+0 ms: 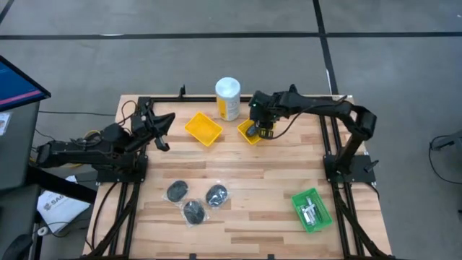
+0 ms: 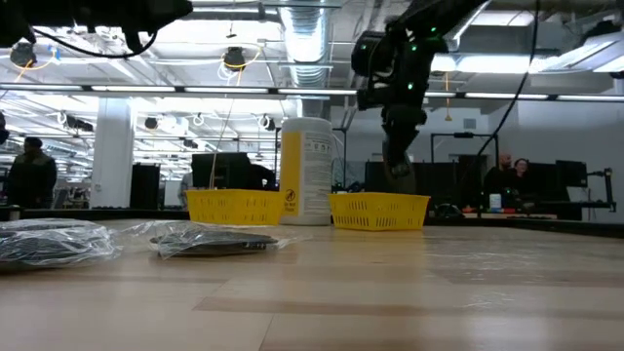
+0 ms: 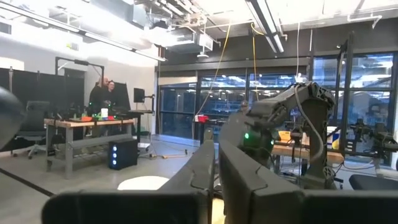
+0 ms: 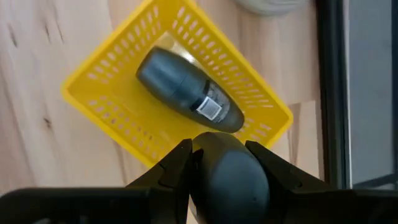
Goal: Pick & Place Travel size toiletries
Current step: Put the black deodorant into the right yellow bin
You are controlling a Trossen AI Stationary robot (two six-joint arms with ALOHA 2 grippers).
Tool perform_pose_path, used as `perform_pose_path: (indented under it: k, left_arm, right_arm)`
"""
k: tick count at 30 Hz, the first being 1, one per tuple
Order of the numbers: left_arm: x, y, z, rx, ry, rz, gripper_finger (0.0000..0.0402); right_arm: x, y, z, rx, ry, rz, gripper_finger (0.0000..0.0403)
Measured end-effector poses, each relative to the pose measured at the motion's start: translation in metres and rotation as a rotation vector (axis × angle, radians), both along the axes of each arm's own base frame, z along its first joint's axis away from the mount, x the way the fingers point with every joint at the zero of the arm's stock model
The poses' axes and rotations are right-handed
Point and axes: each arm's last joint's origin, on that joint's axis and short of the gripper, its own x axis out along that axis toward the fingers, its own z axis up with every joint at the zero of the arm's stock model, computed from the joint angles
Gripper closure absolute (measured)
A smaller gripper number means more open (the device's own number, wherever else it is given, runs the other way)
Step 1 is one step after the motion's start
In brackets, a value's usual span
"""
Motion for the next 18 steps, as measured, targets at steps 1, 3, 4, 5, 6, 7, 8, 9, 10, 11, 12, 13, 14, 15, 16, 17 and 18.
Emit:
perform_pose_path:
  k: [1, 3, 4, 5, 6, 7, 8, 9, 10, 11, 12, 13, 14, 15, 16, 17, 18]
  left_arm:
    - [0.000, 0.000, -0.001, 0.000, 0.003, 0.000, 0.0394]
    - [0.001, 0.000, -0.005, -0.001, 0.010, 0.000, 0.0399]
    - [0.001, 0.000, -0.006, -0.003, 0.012, 0.000, 0.0399]
    - [0.001, 0.000, -0.008, -0.005, 0.015, -0.001, 0.0399]
    - [0.001, 0.000, -0.010, -0.007, 0.018, -0.002, 0.0399]
    - [0.001, 0.000, -0.012, -0.007, 0.012, -0.002, 0.0399]
    - [0.001, 0.000, -0.013, -0.007, 0.010, -0.002, 0.0399]
    - [0.001, 0.000, -0.015, -0.007, 0.006, -0.002, 0.0399]
    - [0.001, 0.000, -0.015, -0.007, 0.005, -0.002, 0.0399]
    - [0.001, 0.000, -0.016, -0.007, 0.005, -0.001, 0.0399]
    - [0.001, 0.000, -0.016, -0.007, 0.005, -0.001, 0.0399]
    - [0.001, 0.000, -0.016, -0.007, 0.004, -0.001, 0.0399]
    - [0.001, 0.000, -0.016, -0.007, 0.003, -0.001, 0.0399]
    - [0.001, 0.000, -0.016, -0.007, 0.003, -0.001, 0.0399]
    - [0.001, 0.000, -0.016, -0.007, 0.003, -0.001, 0.0399]
    - [0.001, 0.000, -0.016, -0.007, 0.003, -0.001, 0.0399]
    - [0.001, 0.000, -0.016, -0.007, 0.003, -0.001, 0.0399]
  right_arm:
    - [0.002, 0.001, -0.004, -0.010, 0.018, 0.012, 0.0294]
    - [0.007, 0.002, -0.012, -0.036, 0.052, 0.031, 0.0294]
    - [0.009, 0.003, -0.015, -0.045, 0.072, 0.038, 0.0294]
    - [0.010, 0.004, -0.018, -0.055, 0.090, 0.045, 0.0294]
    - [0.011, 0.004, -0.020, -0.060, 0.101, 0.051, 0.0294]
    - [0.011, 0.005, -0.021, -0.064, 0.108, 0.056, 0.0294]
    - [0.013, 0.005, -0.022, -0.075, 0.115, 0.062, 0.0294]
    - [0.013, 0.005, -0.023, -0.081, 0.120, 0.073, 0.0294]
    - [0.014, 0.006, -0.024, -0.082, 0.125, 0.083, 0.0294]
    - [0.014, 0.006, -0.024, -0.087, 0.126, 0.093, 0.0294]
    - [0.015, 0.006, -0.023, -0.098, 0.118, 0.098, 0.0294]
    - [0.016, 0.005, -0.023, -0.111, 0.110, 0.099, 0.0294]
    - [0.017, 0.005, -0.023, -0.120, 0.108, 0.098, 0.0294]
    - [0.017, 0.005, -0.023, -0.122, 0.109, 0.098, 0.0294]
    - [0.017, 0.005, -0.023, -0.122, 0.109, 0.098, 0.0294]
    - [0.017, 0.005, -0.023, -0.123, 0.108, 0.100, 0.0294]
    - [0.017, 0.005, -0.023, -0.123, 0.111, 0.104, 0.0294]
